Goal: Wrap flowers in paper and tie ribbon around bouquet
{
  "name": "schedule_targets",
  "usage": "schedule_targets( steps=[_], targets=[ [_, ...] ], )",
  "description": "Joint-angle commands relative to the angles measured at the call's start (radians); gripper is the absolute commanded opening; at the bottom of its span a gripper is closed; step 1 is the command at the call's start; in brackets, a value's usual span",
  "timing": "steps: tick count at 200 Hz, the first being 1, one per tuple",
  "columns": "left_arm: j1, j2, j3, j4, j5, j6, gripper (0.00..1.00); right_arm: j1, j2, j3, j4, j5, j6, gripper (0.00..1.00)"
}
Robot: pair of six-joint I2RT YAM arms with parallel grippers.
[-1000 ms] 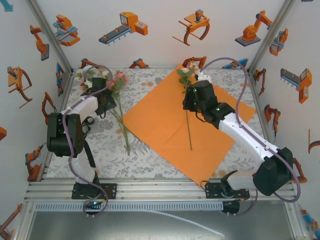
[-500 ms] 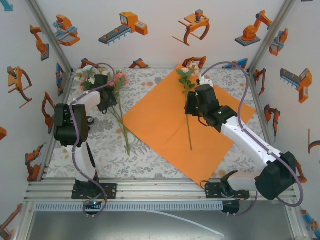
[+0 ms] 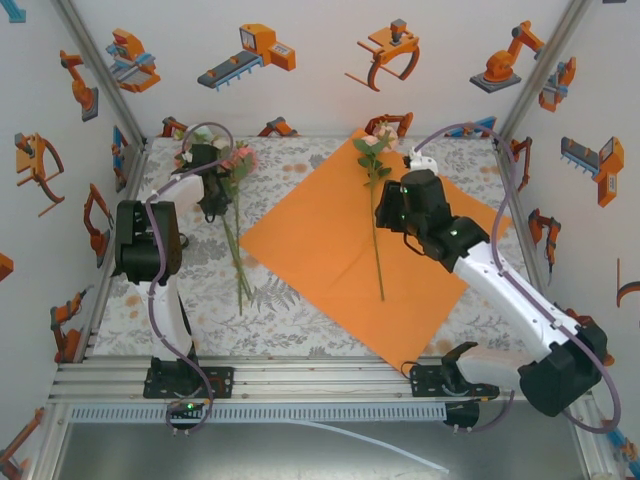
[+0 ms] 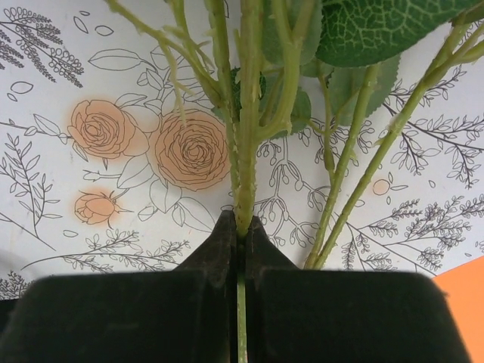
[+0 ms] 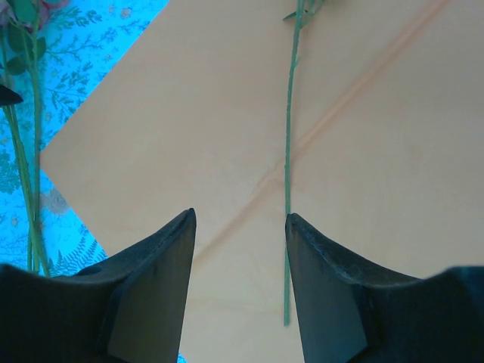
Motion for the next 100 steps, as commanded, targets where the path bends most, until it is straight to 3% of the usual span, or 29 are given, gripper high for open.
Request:
schedule_targets(
  steps=[1, 43, 65, 100],
  targets=[
    [0.004, -0.037, -0.013, -0.053, 0.009, 0.046, 0.00, 0.000, -0.040, 0.032, -0.021, 0.034, 0.018, 0.49],
    [-0.012, -0.251, -0.079, 0.015, -0.006, 0.151, 0.00, 0.000, -0.070, 0.016, -0.027, 0.066, 0.033, 0.50],
    [-0.041, -0.340, -0.087, 0.017, -0.005, 0.183, 0.00, -0.001, -0.075, 0.004, -0.015, 0.076, 0.041, 0.57],
    [-0.085, -0.429, -0.022, -0.111, 0.012, 0.089, 0.00, -0.023, -0.058, 0.028, -0.040, 0.047, 0.072, 0.63]
  ],
)
